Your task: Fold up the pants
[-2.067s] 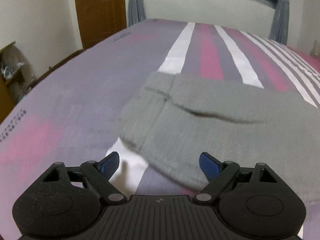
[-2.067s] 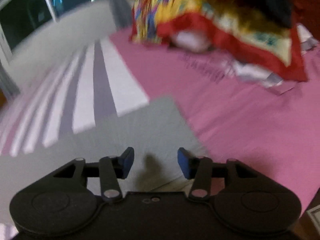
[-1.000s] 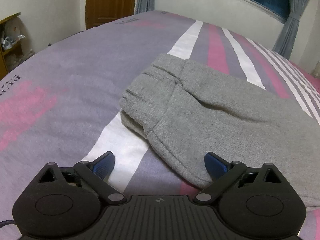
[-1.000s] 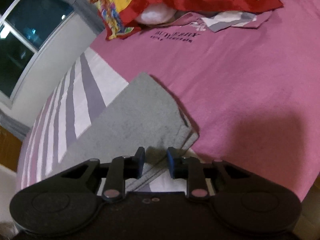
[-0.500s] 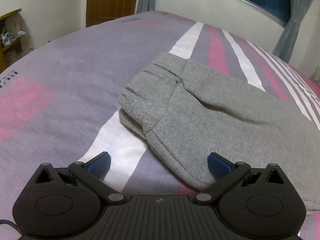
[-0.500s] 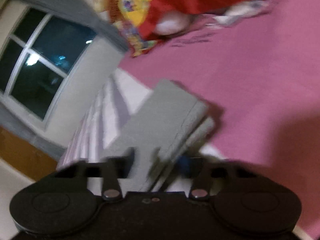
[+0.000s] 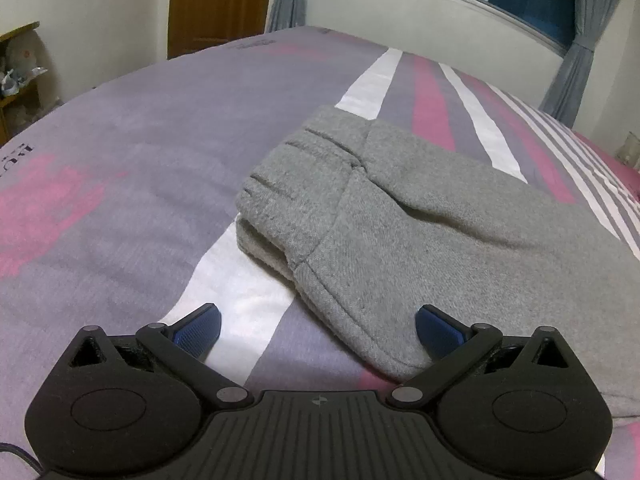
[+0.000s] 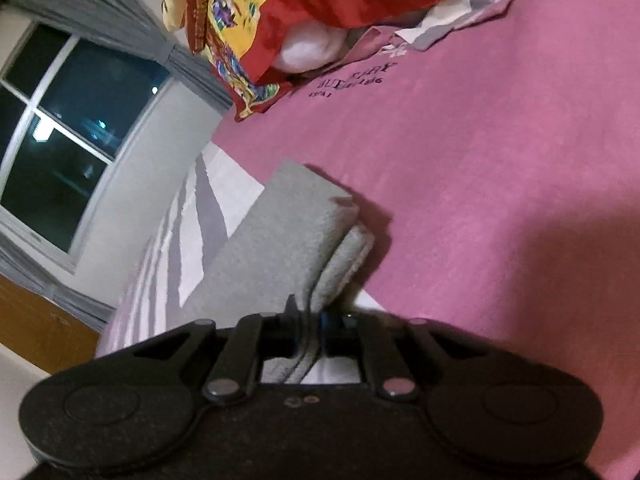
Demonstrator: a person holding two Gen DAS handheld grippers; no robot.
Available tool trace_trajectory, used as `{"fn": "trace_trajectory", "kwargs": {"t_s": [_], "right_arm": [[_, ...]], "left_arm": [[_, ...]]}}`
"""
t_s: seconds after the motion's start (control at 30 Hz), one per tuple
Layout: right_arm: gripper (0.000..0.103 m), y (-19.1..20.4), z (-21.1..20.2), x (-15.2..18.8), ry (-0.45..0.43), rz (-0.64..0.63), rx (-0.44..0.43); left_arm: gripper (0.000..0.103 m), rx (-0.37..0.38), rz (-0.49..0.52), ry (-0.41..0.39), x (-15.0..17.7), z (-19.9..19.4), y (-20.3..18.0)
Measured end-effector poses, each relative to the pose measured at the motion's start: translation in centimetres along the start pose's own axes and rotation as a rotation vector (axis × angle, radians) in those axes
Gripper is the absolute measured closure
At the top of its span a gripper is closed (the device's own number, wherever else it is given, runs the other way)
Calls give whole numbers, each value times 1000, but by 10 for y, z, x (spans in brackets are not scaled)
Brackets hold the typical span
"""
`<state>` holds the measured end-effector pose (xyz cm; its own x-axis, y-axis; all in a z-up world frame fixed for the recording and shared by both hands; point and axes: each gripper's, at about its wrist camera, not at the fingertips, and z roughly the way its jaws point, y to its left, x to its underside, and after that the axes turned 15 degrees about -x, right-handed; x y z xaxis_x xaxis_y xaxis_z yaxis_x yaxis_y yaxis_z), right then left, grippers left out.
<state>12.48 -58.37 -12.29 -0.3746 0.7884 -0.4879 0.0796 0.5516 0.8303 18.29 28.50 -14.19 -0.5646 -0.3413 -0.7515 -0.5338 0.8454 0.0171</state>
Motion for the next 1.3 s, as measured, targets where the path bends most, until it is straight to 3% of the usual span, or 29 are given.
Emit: {"fn": "trace_trajectory", "kwargs": {"t_s": [0.2,0.33,0.57,0.8,0.9,1.13,1.3], "right_arm": [[90,2,-1,-6,29,39,4],[87,16,4,-2,45,20,57],[87,13,8,-8,49,86,87],[92,35,19,-8,74,16,192],[93,66,24,-9,75,-91,205],[93,176,57,-6,77,-354,80],[93,233,99,15,166,-454,-7]], "left_arm": [[0,-1,3,-5,2,-1,0],[0,5,15,1,-1,-1,0],[0,12,23,-1,-1,-1,0],[0,28,30,1,0,-1,3],[0,41,34,1,0,0,5],[0,56,36,2,1,0,7],[0,71,50,9,1,-2,11]]}}
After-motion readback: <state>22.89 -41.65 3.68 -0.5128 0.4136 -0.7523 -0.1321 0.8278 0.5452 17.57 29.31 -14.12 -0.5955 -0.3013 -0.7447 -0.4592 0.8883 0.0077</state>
